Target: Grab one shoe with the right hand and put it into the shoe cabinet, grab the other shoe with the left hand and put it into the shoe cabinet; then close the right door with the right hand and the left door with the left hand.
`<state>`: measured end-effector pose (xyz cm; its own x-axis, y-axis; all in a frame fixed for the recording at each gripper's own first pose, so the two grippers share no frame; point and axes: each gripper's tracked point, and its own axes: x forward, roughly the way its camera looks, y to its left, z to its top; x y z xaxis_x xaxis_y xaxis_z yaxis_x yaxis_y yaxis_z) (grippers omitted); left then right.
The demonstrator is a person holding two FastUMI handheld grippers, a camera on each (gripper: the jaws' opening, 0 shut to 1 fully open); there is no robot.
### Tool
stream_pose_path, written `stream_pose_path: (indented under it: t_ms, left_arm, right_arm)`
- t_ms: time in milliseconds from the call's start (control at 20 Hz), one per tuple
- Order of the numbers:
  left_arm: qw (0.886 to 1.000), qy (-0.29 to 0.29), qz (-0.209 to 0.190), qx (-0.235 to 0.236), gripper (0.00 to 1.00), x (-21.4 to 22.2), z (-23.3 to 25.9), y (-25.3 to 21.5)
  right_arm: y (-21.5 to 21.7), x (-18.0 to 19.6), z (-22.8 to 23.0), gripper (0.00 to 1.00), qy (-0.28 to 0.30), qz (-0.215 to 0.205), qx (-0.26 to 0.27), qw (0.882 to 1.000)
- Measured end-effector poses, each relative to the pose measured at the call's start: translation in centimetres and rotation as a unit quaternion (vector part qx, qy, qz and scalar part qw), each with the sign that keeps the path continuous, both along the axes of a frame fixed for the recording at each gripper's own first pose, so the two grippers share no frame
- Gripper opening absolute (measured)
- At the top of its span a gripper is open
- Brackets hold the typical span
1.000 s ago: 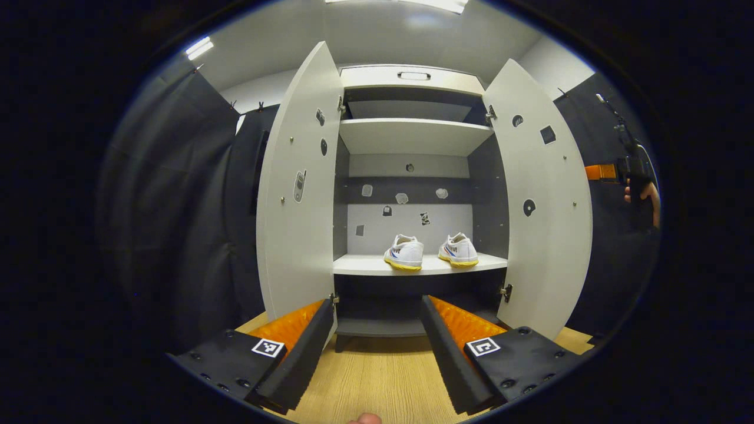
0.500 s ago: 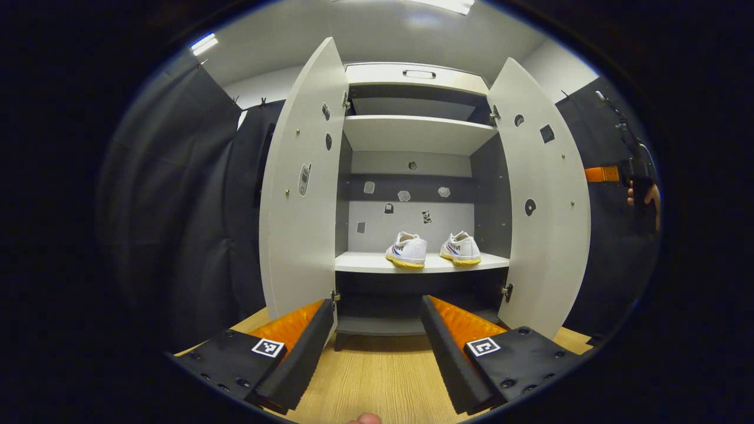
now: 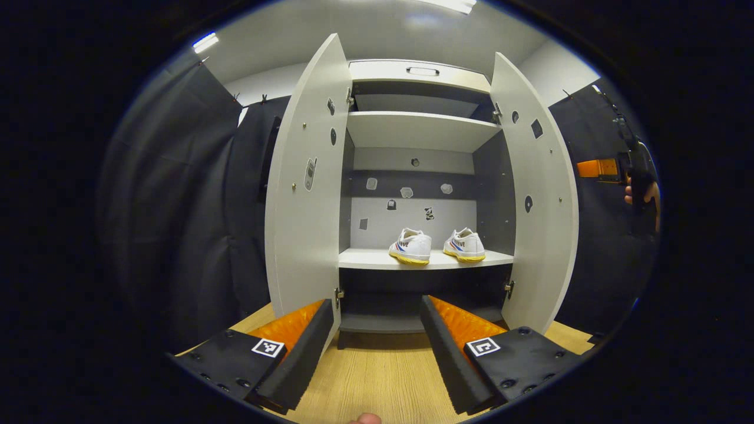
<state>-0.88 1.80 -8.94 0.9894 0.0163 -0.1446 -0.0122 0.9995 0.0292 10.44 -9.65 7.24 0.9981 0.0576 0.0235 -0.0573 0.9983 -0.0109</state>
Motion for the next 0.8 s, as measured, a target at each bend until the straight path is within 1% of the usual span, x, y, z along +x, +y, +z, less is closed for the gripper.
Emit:
stream_pose_path:
  t_ms: [50, 100, 200, 250, 350, 400, 450, 550, 600, 650, 700, 750, 800]
  left_arm:
    - [1.000, -0.001, 0.001, 0.000, 0.94, 0.0, 0.0, 0.1]
    - [1.000, -0.001, 0.002, 0.001, 0.96, -0.1, 0.2, 0.1]
    - [1.000, -0.003, 0.006, 0.004, 0.96, -0.2, 0.2, 0.3]
    - [1.000, -0.003, 0.009, 0.005, 0.94, -0.4, 0.2, 0.5]
    - [1.000, -0.001, 0.015, 0.003, 0.94, -0.6, 0.2, 0.8]
    - [1.000, 0.002, 0.018, 0.002, 0.96, -0.6, 0.0, 1.0]
    - [1.000, 0.003, 0.021, 0.002, 0.94, -0.6, 0.0, 1.2]
    - [1.000, 0.003, 0.026, 0.002, 0.94, -0.9, 0.1, 1.6]
    - [1.000, 0.003, 0.028, 0.003, 0.96, -0.8, 0.0, 1.7]
    - [1.000, 0.003, 0.029, 0.003, 0.96, -0.8, 0.0, 1.9]
    - [1.000, 0.004, 0.030, 0.003, 0.94, -0.9, 0.0, 1.9]
    - [0.999, 0.004, 0.032, 0.004, 0.96, -0.9, 0.0, 2.0]
    - [0.999, 0.004, 0.034, 0.006, 0.96, -0.9, 0.0, 2.2]
  right_arm:
    - [0.9, 0.1, -0.2, 0.88, 0.002, 0.009, 0.002, 1.000]
    - [1.7, 0.3, -0.3, 0.88, 0.003, 0.017, 0.003, 1.000]
    - [3.2, 0.8, -0.4, 0.88, 0.004, 0.032, 0.006, 0.999]
    - [3.9, 1.0, -0.6, 0.88, 0.003, 0.040, 0.011, 0.999]
    - [5.4, 1.7, -0.9, 0.88, 0.004, 0.052, 0.029, 0.998]
    - [6.3, 2.2, -1.1, 0.88, 0.003, 0.059, 0.039, 0.997]
    - [7.2, 2.8, -1.4, 0.88, 0.004, 0.068, 0.047, 0.997]
    - [9.4, 4.2, -1.9, 0.90, 0.007, 0.089, 0.061, 0.994]
    - [10.3, 4.8, -2.4, 0.90, 0.009, 0.096, 0.057, 0.994]
    - [11.2, 5.6, -3.1, 0.90, 0.016, 0.103, 0.051, 0.993]
    - [12.2, 6.3, -3.9, 0.90, 0.023, 0.111, 0.045, 0.993]
    - [13.1, 6.8, -4.7, 0.90, 0.033, 0.117, 0.039, 0.992]
    - [13.6, 7.1, -4.7, 0.90, 0.026, 0.119, 0.036, 0.992]
